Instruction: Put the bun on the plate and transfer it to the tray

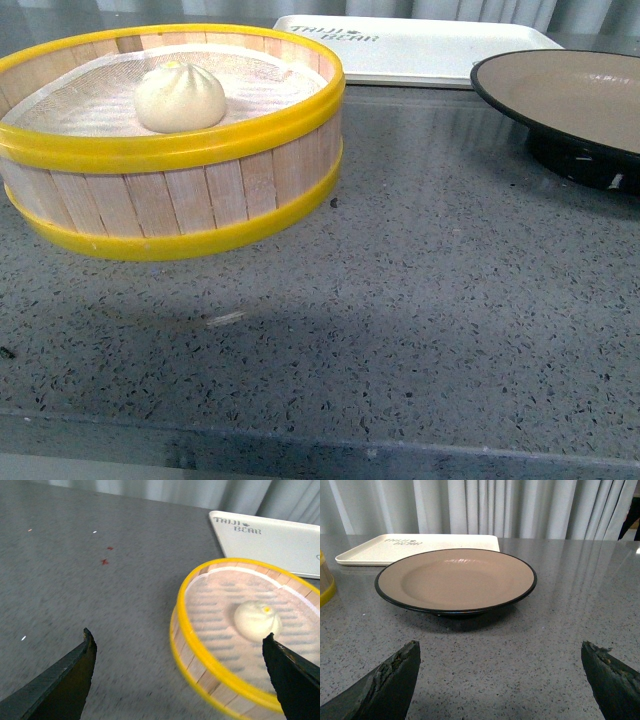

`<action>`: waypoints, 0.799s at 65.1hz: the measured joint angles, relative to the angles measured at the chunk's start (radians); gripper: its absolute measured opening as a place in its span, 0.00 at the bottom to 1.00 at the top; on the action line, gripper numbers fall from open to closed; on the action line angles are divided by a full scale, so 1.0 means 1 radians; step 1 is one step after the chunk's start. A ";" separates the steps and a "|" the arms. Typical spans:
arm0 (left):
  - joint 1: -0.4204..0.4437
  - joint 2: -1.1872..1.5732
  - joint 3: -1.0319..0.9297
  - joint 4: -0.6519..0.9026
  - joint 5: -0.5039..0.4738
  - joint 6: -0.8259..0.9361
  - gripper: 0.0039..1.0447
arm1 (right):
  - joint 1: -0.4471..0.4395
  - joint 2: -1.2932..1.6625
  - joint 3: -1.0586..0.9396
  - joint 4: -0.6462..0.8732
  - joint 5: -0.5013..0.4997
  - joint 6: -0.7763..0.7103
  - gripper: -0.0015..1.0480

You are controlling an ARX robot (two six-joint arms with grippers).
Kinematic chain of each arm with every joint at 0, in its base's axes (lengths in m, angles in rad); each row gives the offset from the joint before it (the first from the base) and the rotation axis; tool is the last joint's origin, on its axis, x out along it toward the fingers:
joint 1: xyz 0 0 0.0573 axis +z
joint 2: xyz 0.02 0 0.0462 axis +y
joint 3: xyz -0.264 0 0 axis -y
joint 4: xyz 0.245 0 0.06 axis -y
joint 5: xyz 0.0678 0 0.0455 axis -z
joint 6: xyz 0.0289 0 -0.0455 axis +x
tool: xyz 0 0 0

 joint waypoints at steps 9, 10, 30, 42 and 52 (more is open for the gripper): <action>-0.134 0.222 0.203 -0.021 -0.035 0.040 0.94 | 0.000 0.000 0.000 0.000 0.000 0.000 0.91; -0.150 0.246 0.228 -0.029 -0.036 0.049 0.94 | 0.000 0.000 0.000 0.000 0.000 0.000 0.91; -0.283 0.475 0.426 -0.124 -0.082 0.136 0.94 | 0.000 0.000 0.000 0.000 0.000 0.000 0.91; -0.282 0.510 0.431 -0.160 -0.085 0.170 0.94 | 0.000 0.000 0.000 0.000 0.000 0.000 0.91; -0.275 0.532 0.432 -0.186 -0.104 0.222 0.94 | 0.000 0.000 0.000 0.000 0.000 0.000 0.91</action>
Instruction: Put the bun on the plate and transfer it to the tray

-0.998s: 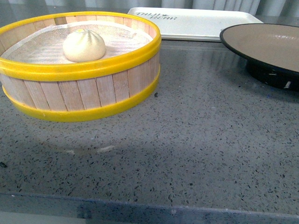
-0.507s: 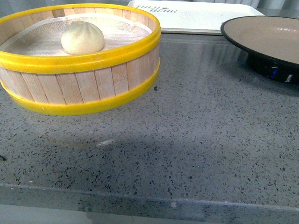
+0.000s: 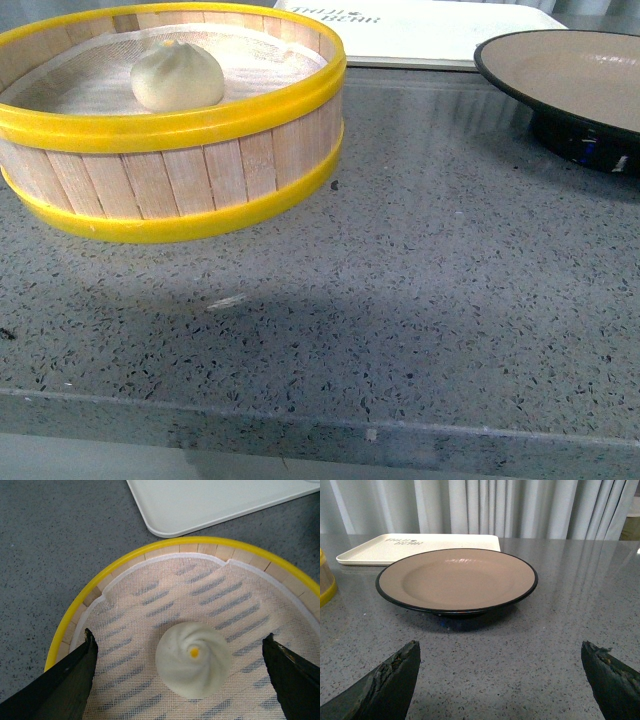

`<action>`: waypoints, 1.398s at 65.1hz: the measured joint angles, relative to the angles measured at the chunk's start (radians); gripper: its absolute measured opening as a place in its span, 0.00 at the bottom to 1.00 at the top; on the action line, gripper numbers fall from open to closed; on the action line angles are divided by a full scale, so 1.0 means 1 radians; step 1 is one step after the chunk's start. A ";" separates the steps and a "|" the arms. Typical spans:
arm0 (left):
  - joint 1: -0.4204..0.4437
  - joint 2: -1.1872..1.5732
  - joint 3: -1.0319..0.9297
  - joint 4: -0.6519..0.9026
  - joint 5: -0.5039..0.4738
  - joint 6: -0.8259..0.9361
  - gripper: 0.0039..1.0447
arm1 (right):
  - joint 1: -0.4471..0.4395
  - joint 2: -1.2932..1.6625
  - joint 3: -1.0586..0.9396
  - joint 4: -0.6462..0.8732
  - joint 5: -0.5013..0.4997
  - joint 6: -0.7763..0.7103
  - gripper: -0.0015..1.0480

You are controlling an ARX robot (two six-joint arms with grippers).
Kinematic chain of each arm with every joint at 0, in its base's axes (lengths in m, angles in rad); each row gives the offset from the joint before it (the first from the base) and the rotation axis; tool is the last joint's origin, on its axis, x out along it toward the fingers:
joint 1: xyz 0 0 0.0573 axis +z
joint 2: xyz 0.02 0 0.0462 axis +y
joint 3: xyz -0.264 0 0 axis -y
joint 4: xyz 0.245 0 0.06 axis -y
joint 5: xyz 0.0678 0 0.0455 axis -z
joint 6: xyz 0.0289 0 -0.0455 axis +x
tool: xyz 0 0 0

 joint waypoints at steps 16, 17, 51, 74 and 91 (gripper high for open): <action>0.005 0.048 0.022 -0.019 -0.010 0.041 0.94 | 0.000 0.000 0.000 0.000 0.000 0.000 0.91; 0.005 0.050 0.023 -0.019 -0.010 0.041 0.94 | 0.000 0.000 0.000 0.000 0.000 0.000 0.91; -0.006 0.101 0.050 -0.040 -0.065 0.105 0.94 | 0.000 0.000 0.000 0.000 0.000 0.000 0.91; -0.032 0.096 0.033 -0.047 -0.047 0.145 0.82 | 0.000 0.000 0.000 0.000 0.000 0.000 0.91; -0.031 0.092 0.033 -0.047 -0.042 0.144 0.37 | 0.000 0.000 0.000 0.000 0.000 0.000 0.91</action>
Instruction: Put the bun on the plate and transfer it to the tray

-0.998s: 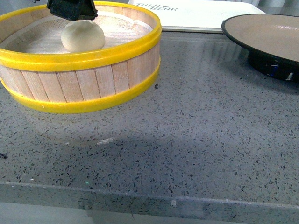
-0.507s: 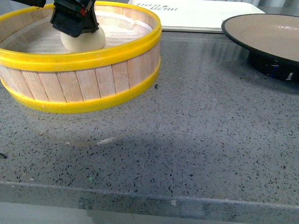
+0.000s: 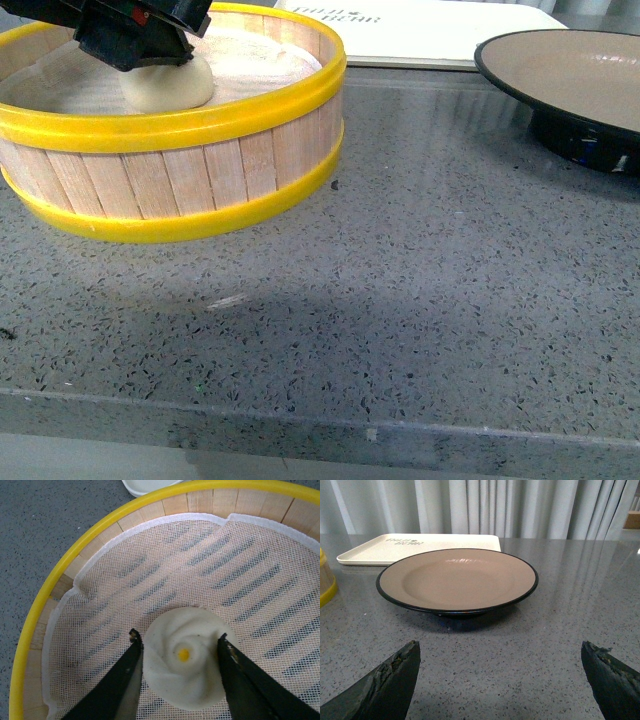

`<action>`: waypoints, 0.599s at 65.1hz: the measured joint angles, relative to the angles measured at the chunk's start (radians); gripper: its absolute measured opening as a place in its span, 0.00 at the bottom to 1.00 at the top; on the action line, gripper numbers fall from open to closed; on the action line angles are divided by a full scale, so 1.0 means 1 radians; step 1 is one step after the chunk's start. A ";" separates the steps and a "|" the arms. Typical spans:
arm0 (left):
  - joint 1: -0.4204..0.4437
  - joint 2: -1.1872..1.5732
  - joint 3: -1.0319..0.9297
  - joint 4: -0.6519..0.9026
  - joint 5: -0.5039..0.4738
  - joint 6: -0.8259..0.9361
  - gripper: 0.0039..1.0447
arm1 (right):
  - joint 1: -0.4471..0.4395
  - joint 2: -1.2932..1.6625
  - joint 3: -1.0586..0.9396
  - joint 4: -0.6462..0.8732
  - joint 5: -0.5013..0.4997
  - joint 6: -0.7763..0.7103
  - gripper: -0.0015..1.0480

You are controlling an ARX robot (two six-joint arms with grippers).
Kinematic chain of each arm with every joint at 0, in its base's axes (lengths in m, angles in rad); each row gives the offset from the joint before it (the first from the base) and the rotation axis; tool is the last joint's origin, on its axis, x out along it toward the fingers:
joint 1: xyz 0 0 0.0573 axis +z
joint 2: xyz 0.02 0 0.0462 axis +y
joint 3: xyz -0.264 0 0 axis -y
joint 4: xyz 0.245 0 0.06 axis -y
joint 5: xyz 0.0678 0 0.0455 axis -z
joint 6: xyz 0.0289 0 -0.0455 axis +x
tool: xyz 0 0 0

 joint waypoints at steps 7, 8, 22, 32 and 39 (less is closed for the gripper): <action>0.000 -0.005 0.000 -0.002 0.000 0.000 0.22 | 0.000 0.000 0.000 0.000 0.000 0.000 0.91; 0.000 -0.005 0.000 -0.002 0.000 0.000 0.20 | 0.000 0.000 0.000 0.000 0.000 0.000 0.91; 0.006 -0.016 0.000 -0.006 0.018 -0.008 0.03 | 0.000 0.000 0.000 0.000 0.000 0.000 0.91; 0.007 -0.022 0.001 -0.014 0.034 -0.019 0.03 | 0.000 0.000 0.000 0.000 0.000 0.000 0.91; 0.011 -0.027 0.009 -0.022 0.045 -0.029 0.03 | 0.000 0.000 0.000 0.000 0.000 0.000 0.91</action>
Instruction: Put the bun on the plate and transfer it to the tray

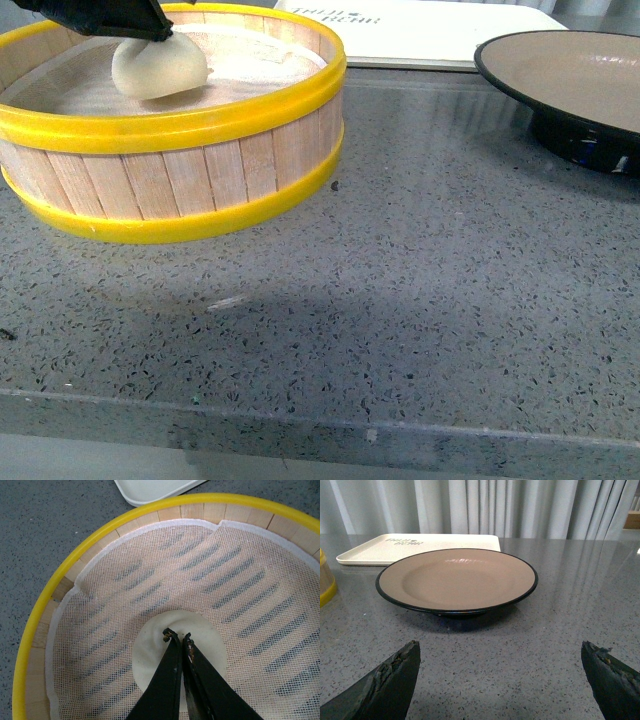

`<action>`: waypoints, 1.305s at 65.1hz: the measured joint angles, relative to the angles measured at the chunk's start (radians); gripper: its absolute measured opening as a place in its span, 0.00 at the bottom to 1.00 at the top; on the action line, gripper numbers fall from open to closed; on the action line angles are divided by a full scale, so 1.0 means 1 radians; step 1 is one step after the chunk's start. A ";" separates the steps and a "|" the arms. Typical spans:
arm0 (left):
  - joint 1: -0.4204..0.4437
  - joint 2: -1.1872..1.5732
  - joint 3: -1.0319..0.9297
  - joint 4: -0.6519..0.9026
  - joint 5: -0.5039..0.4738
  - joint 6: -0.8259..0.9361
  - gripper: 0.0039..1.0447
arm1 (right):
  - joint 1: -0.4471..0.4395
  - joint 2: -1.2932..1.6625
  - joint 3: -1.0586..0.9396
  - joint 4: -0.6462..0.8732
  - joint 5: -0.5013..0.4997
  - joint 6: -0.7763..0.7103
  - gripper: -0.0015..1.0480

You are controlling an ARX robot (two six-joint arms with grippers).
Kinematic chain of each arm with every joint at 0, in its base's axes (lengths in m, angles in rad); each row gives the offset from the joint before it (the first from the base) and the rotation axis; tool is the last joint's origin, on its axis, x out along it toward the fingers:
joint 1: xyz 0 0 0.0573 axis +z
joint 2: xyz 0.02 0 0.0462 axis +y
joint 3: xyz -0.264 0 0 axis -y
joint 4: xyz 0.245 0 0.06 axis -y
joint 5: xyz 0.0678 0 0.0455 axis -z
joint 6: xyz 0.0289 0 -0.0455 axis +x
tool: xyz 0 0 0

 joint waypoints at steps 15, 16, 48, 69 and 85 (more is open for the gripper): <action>0.014 -0.017 0.066 -0.024 0.019 -0.021 0.03 | 0.000 0.000 0.000 0.000 0.000 0.000 0.91; 0.014 -0.019 0.075 -0.027 0.020 -0.023 0.03 | 0.000 0.000 0.000 0.000 0.000 0.000 0.91; -0.159 0.098 0.397 -0.092 0.014 -0.042 0.03 | 0.000 0.000 0.000 0.000 0.000 0.000 0.91; -0.403 0.270 0.579 -0.086 -0.004 -0.049 0.03 | 0.000 0.000 0.000 0.000 0.000 0.000 0.91; -0.517 0.523 0.797 -0.099 -0.051 -0.037 0.03 | 0.000 0.000 0.000 0.000 0.000 0.000 0.91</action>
